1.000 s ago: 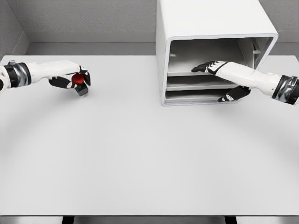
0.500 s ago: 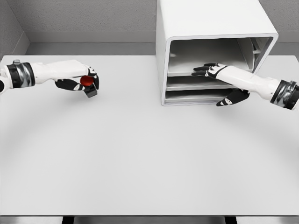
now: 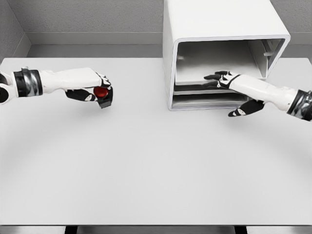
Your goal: Slide open multi-storey tabletop storage cabinets and put open load switch and slide close multi-storey tabletop storage cabinets
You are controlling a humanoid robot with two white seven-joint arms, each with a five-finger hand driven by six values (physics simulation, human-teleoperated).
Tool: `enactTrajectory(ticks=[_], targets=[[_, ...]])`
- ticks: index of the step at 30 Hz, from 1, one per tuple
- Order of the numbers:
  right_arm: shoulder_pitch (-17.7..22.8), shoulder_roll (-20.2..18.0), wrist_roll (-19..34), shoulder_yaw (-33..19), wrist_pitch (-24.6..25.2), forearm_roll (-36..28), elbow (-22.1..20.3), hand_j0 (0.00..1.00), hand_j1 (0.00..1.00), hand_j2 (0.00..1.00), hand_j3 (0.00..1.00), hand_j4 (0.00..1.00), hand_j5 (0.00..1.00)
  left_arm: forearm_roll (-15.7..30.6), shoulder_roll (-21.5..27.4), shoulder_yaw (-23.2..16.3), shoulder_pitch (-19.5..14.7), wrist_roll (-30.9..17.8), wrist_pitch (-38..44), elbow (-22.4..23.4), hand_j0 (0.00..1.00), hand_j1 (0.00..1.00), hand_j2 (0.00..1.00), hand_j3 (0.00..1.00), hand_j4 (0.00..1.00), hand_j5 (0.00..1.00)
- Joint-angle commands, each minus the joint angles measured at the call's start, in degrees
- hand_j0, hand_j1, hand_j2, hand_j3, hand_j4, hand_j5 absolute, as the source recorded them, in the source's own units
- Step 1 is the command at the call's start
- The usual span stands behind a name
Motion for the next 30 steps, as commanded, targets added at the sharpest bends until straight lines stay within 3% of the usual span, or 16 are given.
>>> enactTrajectory(ticks=[1, 8, 16, 22, 30], targets=[[0.09, -1.64, 1.72, -0.27, 0.05, 4.32, 1.16, 1.00, 1.00, 1.00, 1.00, 1.00, 1.00, 0.42, 0.19, 0.29, 0.00, 0.02, 0.19, -1.52, 0.46, 0.46, 0.46, 0.46, 0.46, 0.46], [0.97, -4.01, 1.54, -0.45, 0.05, 4.05, 0.11, 1.00, 1.00, 1.00, 1.00, 1.00, 1.00, 0.59, 0.27, 0.29, 0.09, 0.02, 0.19, -4.07, 0.46, 0.46, 0.46, 0.46, 0.46, 0.46], [1.58, -5.68, 1.37, -0.45, 0.05, 3.79, -3.85, 1.00, 1.00, 1.00, 1.00, 1.00, 1.00, 0.86, 1.15, 0.21, 0.27, 0.19, 0.19, -5.83, 0.46, 0.46, 0.46, 0.46, 0.46, 0.46], [2.11, -10.34, 0.93, -0.54, 0.05, 1.85, -7.89, 1.00, 1.00, 1.00, 1.00, 1.00, 1.00, 0.77, 1.15, -0.41, 0.26, 0.19, 0.19, -6.53, 0.46, 0.46, 0.46, 0.46, 0.46, 0.46], [2.99, -13.59, 0.75, -0.54, 0.05, 0.80, -12.11, 1.00, 1.00, 1.00, 1.00, 1.00, 1.00, 0.77, 1.15, -0.41, 0.27, 0.19, 0.19, -7.41, 0.46, 0.46, 0.46, 0.46, 0.46, 0.46]])
